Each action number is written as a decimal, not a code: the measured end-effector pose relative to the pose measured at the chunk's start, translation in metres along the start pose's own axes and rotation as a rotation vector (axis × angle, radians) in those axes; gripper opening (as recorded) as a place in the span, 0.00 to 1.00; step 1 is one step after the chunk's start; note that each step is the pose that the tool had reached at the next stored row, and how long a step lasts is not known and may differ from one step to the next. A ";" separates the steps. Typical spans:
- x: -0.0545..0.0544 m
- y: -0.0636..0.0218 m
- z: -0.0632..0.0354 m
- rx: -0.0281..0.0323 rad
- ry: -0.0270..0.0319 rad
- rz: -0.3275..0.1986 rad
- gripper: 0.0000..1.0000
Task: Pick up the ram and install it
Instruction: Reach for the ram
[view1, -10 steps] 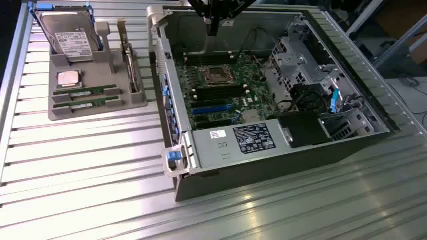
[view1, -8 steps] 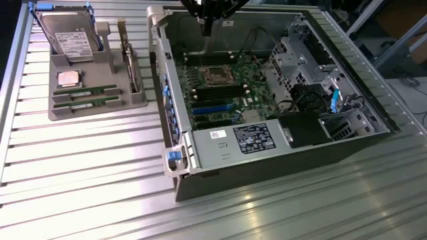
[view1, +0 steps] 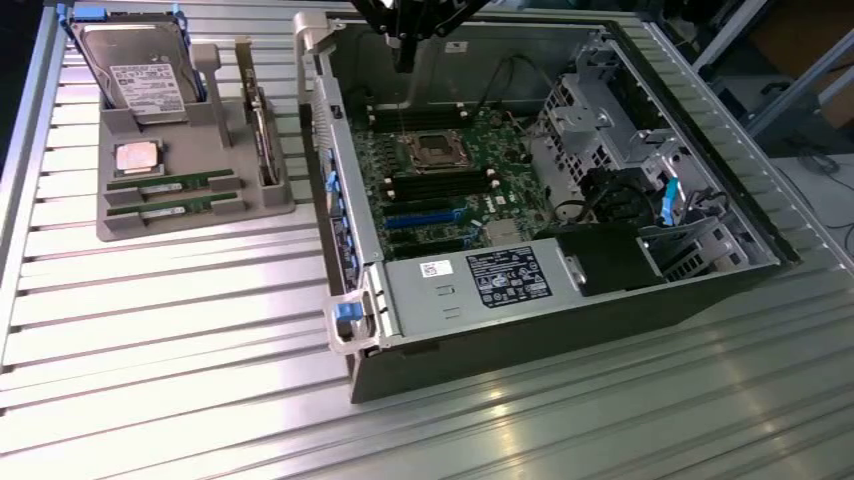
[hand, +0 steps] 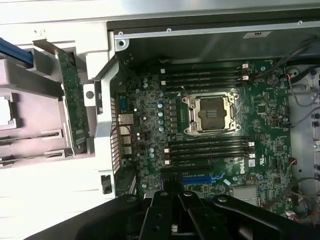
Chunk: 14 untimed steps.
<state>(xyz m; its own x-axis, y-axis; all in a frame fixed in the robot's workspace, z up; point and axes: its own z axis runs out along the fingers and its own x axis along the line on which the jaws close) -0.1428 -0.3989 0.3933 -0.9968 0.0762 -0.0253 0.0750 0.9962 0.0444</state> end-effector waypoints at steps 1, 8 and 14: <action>0.001 -0.0001 0.0000 -0.0001 0.0000 0.000 0.11; 0.012 -0.0009 -0.0003 -0.0001 -0.0001 0.000 0.11; 0.025 -0.0018 -0.0007 -0.0001 -0.0003 0.000 0.11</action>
<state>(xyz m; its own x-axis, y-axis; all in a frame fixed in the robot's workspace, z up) -0.1675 -0.3989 0.3933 -0.9968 0.0763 -0.0255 0.0751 0.9962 0.0445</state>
